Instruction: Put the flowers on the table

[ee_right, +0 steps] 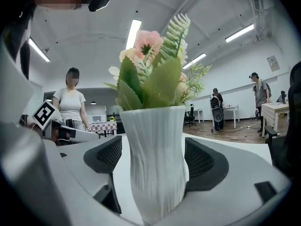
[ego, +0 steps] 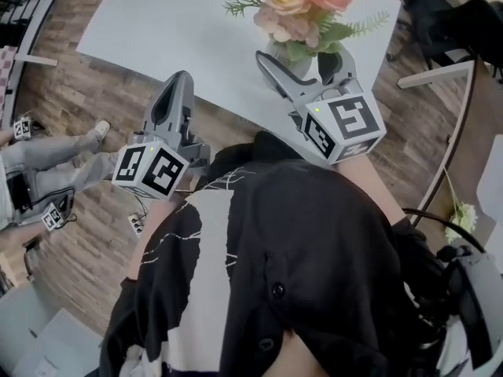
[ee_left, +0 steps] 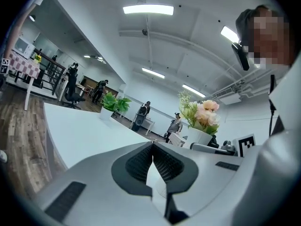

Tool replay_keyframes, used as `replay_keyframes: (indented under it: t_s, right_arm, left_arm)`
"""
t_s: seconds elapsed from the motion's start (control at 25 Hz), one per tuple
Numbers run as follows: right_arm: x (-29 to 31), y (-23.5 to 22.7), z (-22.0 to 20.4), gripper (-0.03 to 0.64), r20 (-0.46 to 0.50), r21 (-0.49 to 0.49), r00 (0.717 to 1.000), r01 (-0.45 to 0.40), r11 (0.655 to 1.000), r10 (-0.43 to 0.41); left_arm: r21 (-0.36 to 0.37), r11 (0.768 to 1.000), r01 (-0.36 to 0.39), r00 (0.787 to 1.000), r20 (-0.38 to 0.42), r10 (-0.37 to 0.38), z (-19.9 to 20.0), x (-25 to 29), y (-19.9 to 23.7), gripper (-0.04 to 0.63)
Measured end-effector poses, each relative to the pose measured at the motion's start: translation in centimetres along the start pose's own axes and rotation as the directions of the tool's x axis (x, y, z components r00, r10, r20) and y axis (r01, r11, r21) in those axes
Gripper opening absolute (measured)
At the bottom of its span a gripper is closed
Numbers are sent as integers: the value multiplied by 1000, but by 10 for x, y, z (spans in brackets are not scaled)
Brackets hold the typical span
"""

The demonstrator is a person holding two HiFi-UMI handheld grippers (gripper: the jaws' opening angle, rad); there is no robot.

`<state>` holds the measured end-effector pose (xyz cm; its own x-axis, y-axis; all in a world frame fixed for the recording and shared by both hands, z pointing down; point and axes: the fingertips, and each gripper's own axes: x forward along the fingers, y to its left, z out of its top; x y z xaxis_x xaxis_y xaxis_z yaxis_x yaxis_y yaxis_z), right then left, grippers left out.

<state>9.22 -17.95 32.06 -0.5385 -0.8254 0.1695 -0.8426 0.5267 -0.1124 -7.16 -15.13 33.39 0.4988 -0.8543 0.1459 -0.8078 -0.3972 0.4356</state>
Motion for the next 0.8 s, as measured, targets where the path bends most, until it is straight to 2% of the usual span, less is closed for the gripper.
replay_keyframes:
  t_s: [0.2, 0.44, 0.52, 0.64, 0.68, 0.72, 0.76, 0.8]
  right_arm:
    - [-20, 8, 4, 403, -16, -43, 997, 79, 996, -79]
    - [-50, 30, 3, 403, -3, -30, 980, 199, 980, -199]
    - [-55, 54, -5, 402, -29, -19, 979, 203, 979, -203]
    - [-52, 100, -23, 389, -67, 17, 984, 167, 986, -165]
    - [-50, 112, -28, 318, -75, 24, 984, 164, 986, -162]
    - [-49, 123, -32, 175, -80, 29, 984, 162, 986, -159]
    - [-47, 131, -35, 101, -83, 32, 985, 153, 988, -150]
    - [-44, 140, -38, 101, -87, 37, 987, 139, 990, -135]
  left_arm:
    - [-7, 994, 112, 994, 19, -112, 9, 3, -11, 14]
    - [29, 980, 198, 980, -1, -198, 24, -32, 1, 14]
    - [23, 980, 196, 981, -6, -196, 25, -51, 18, 14]
    - [5, 980, 197, 980, -10, -197, 23, -78, 41, 14]
    - [4, 979, 202, 979, -12, -202, 22, -85, 46, 14]
    - [4, 979, 206, 978, -14, -206, 22, -92, 49, 14]
    - [5, 978, 209, 978, -16, -209, 22, -99, 52, 14]
    - [5, 978, 210, 978, -16, -210, 23, -104, 55, 14]
